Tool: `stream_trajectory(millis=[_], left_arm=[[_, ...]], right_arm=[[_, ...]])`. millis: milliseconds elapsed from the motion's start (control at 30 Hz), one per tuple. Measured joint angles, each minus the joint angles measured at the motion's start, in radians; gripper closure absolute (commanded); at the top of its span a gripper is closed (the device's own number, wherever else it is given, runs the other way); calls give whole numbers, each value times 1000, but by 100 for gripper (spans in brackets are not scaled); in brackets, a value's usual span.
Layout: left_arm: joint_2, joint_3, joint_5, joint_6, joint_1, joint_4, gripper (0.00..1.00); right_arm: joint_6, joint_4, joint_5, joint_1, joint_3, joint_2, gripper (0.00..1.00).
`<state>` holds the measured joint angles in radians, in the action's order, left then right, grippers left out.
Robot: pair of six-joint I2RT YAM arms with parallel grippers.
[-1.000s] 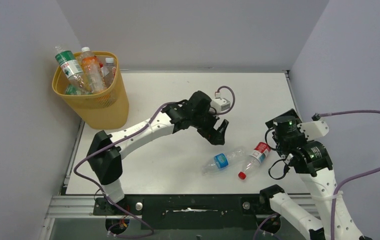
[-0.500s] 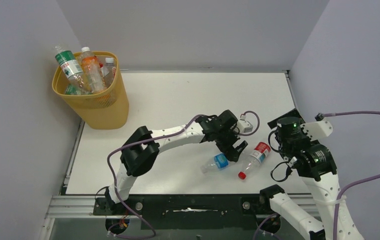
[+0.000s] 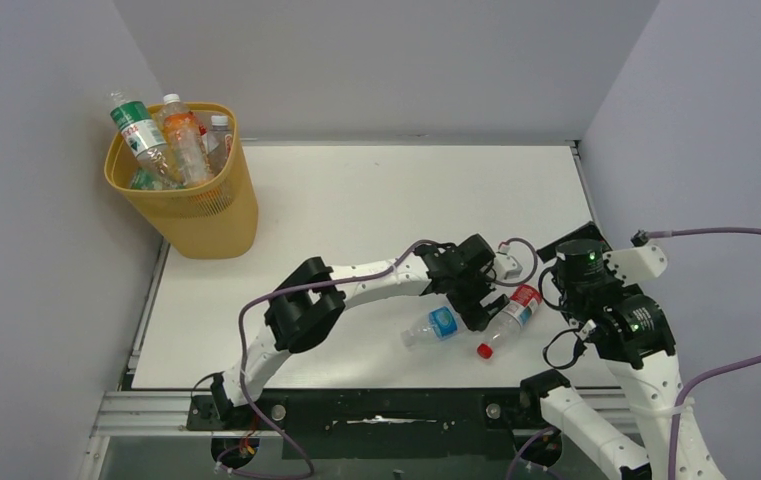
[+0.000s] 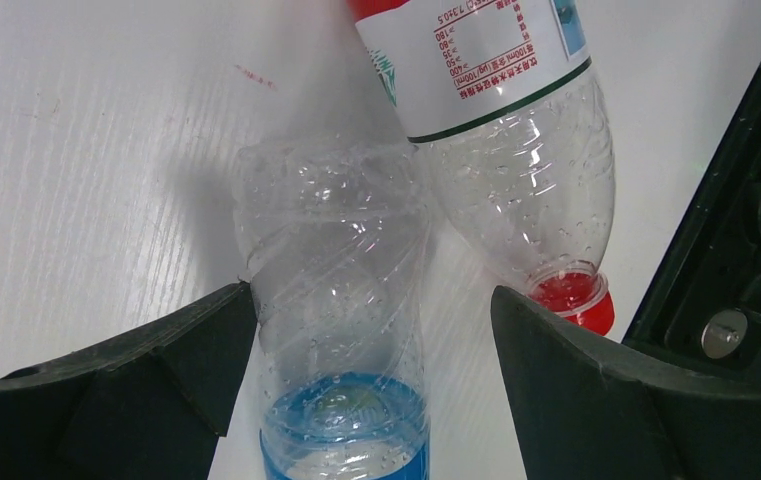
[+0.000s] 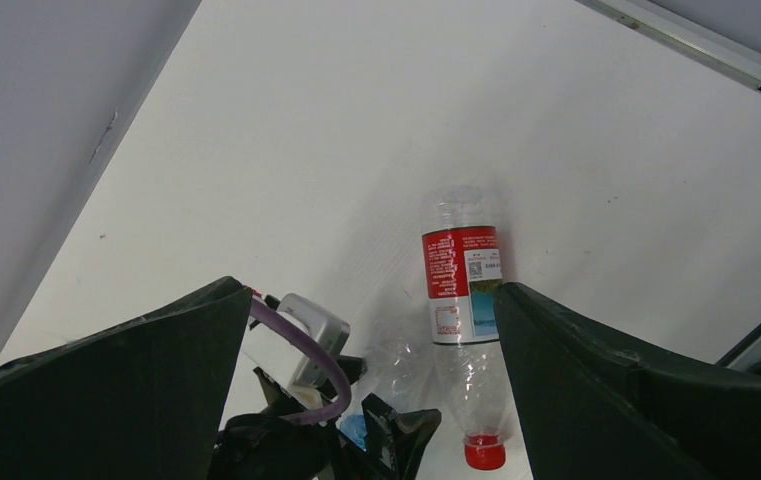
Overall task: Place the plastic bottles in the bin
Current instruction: Pick up the plastic bottle at the center of the board.
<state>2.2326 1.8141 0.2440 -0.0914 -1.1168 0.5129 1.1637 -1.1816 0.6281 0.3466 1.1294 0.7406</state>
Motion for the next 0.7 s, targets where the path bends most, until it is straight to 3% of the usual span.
stream_trajectory(millis=[167, 400, 533, 700], left_arm=[[22, 5, -56, 4, -16, -3, 14], [40, 5, -130, 8, -14, -10, 38], [41, 5, -161, 10, -14, -10, 45], [40, 6, -187, 10, -10, -8, 48]], right_arm=[[0, 3, -1, 0, -11, -14, 2], [-2, 8, -7, 0, -21, -18, 2], [-4, 15, -8, 0, -21, -19, 2], [-7, 21, -16, 0, -31, -19, 2]])
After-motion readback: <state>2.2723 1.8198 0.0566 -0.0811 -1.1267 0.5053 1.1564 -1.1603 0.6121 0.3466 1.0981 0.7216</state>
